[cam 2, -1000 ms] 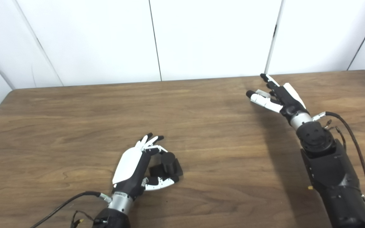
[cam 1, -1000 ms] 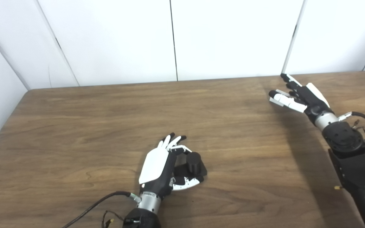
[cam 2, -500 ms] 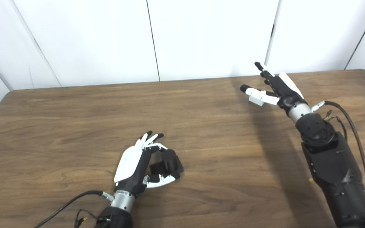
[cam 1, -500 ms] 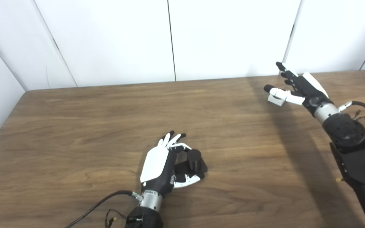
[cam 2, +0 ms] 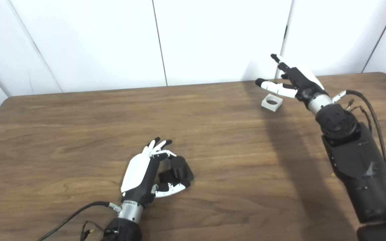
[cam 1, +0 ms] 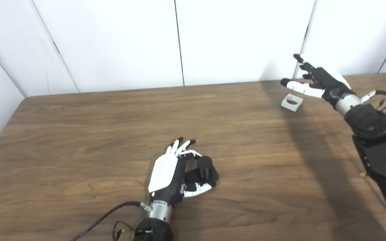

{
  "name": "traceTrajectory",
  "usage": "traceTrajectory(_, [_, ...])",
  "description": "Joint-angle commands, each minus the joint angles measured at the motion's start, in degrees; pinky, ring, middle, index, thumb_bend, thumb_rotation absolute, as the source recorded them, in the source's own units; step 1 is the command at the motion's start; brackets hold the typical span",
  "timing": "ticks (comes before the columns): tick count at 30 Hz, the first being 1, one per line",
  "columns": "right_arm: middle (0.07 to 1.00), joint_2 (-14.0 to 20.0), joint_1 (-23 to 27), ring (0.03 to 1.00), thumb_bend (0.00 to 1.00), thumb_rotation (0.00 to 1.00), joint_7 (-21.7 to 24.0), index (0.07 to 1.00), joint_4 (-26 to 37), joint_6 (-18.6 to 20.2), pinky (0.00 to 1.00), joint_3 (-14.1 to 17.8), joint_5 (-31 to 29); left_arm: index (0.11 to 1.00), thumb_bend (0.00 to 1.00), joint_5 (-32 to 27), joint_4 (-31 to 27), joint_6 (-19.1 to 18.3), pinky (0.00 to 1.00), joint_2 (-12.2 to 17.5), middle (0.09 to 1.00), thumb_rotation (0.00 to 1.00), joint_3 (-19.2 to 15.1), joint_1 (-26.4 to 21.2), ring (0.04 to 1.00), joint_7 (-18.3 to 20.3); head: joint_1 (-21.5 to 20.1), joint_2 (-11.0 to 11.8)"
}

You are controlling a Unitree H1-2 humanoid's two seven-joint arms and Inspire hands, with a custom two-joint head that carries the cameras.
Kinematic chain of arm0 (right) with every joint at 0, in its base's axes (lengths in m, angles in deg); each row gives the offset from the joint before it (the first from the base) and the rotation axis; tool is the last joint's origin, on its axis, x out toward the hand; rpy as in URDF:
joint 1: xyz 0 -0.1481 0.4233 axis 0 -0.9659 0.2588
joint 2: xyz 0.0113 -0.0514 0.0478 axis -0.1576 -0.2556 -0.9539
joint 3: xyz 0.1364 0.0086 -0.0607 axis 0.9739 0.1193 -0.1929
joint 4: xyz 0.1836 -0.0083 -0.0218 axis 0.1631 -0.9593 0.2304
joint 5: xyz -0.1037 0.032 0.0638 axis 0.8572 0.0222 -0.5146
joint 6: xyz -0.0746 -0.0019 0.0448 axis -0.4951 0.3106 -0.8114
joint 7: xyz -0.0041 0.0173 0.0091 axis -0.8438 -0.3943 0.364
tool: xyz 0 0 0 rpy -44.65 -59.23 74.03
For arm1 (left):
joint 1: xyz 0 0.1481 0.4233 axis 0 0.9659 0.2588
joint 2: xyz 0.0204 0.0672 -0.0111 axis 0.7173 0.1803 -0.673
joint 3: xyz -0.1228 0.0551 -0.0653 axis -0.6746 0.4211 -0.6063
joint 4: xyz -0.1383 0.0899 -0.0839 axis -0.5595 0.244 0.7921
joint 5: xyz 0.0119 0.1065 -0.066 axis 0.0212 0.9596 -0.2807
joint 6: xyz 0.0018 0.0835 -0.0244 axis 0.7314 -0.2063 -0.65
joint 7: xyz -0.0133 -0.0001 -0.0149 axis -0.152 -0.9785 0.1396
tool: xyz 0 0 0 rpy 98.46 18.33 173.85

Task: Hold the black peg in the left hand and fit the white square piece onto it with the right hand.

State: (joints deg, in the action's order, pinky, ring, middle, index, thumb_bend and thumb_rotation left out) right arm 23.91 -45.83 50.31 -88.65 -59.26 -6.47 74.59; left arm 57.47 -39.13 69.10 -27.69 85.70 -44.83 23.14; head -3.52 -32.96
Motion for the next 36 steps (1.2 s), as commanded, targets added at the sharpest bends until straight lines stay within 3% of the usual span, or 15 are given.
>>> traceTrajectory(1, [0.990, 2.79, 4.63, 0.993, 0.65, 0.52, -0.97, 0.971, -0.71, -3.12, 0.97, -1.55, 3.51, 0.491, 0.52, 0.95, 3.04, -1.73, 1.00, 0.85, 0.913, 0.07, 0.10, 1.07, 1.000, 1.40, -0.03, -0.06])
traceTrajectory(7, [0.985, 4.07, 7.02, 1.000, 0.72, 0.38, -0.74, 0.935, -4.09, -3.85, 1.00, -5.35, 8.63, 0.491, 0.52, 1.11, 2.47, -2.13, 1.00, 1.04, 0.915, 0.07, 0.05, 1.24, 1.000, 1.83, -0.25, -0.23])
traceTrajectory(12, [0.981, 4.70, 8.80, 1.000, 0.76, 0.36, 0.14, 0.900, -7.24, -3.52, 1.00, -7.79, 11.81, 0.491, 0.52, 1.12, 2.14, -2.11, 1.00, 1.09, 0.913, 0.07, 0.04, 1.36, 1.000, 1.88, -0.32, -0.29])
traceTrajectory(27, [1.000, 6.43, 14.19, 1.000, 0.87, 0.41, 3.37, 0.857, -13.02, -4.64, 1.00, -13.90, 18.88, 0.492, 0.52, 1.10, 1.44, -2.58, 1.00, 1.24, 0.917, 0.07, -0.32, 1.62, 1.000, 2.39, -0.33, -0.28])
traceTrajectory(36, [1.000, 5.90, 16.89, 1.000, 0.89, 0.42, 3.65, 0.793, -16.03, -4.54, 1.00, -14.96, 20.75, 0.492, 0.52, 1.05, 1.36, -2.28, 1.00, 1.25, 0.915, 0.07, -0.32, 1.73, 1.000, 2.31, -0.42, -0.32])
